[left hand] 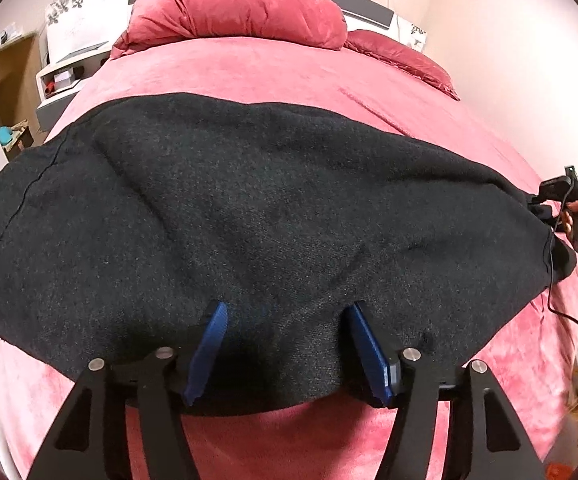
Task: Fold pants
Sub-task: 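Open both grippers and release the folded trousers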
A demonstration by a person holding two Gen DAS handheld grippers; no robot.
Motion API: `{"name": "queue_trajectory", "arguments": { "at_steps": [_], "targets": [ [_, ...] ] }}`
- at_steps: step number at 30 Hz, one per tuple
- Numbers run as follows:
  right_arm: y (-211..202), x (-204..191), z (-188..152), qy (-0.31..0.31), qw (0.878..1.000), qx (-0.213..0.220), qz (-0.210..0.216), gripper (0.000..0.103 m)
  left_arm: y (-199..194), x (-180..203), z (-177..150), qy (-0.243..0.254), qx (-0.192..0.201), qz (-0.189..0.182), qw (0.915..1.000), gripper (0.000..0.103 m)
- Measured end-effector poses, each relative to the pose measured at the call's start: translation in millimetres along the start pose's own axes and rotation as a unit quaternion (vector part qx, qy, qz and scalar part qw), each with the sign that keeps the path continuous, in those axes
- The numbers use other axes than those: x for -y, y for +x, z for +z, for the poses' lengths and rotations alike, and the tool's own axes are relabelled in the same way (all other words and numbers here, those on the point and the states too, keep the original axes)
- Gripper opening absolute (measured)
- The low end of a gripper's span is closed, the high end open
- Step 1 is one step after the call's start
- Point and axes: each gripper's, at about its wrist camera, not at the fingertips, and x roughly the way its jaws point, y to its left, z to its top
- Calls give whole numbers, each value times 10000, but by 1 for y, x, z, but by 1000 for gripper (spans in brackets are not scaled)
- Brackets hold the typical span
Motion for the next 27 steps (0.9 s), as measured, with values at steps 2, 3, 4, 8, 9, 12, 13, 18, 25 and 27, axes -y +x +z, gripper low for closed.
{"name": "queue_trajectory", "arguments": {
  "at_steps": [2,3,4,8,9,12,13,18,25,27],
  "targets": [
    [-2,-4,5,-184,9998,-25,20,4,0,1,1,-20,22,-49,10000,65],
    [-2,-6,10,-181,9998,-27,62,3,-1,-1,0,-35,43,-65,10000,65],
    [-6,-6,14,-139,9998,23,155,3,-3,-3,-2,-55,57,-78,9999,65],
    [-37,-12,34,16,9928,940,737,0,-8,-8,-2,-117,105,-89,9998,65],
    [-44,-14,37,-56,9892,1191,853,0,-9,-10,-2,-122,97,-70,9999,65],
    [-44,-22,41,-335,9880,1296,774,4,-11,-16,-2,-174,121,-1,9998,65],
    [-36,-24,40,-377,9886,1129,920,5,-12,-19,0,-219,133,15,9997,65],
    [-13,-37,-1,-1132,9789,399,1654,39,-24,-39,20,-237,391,149,9988,67],
    [5,-64,-64,-1552,9776,-730,1219,49,-42,-128,61,-1080,935,1787,9735,74],
    [-2,-63,-73,-1401,9799,-707,1234,65,-43,-161,67,-1450,925,2031,9639,79]
  ]
}}
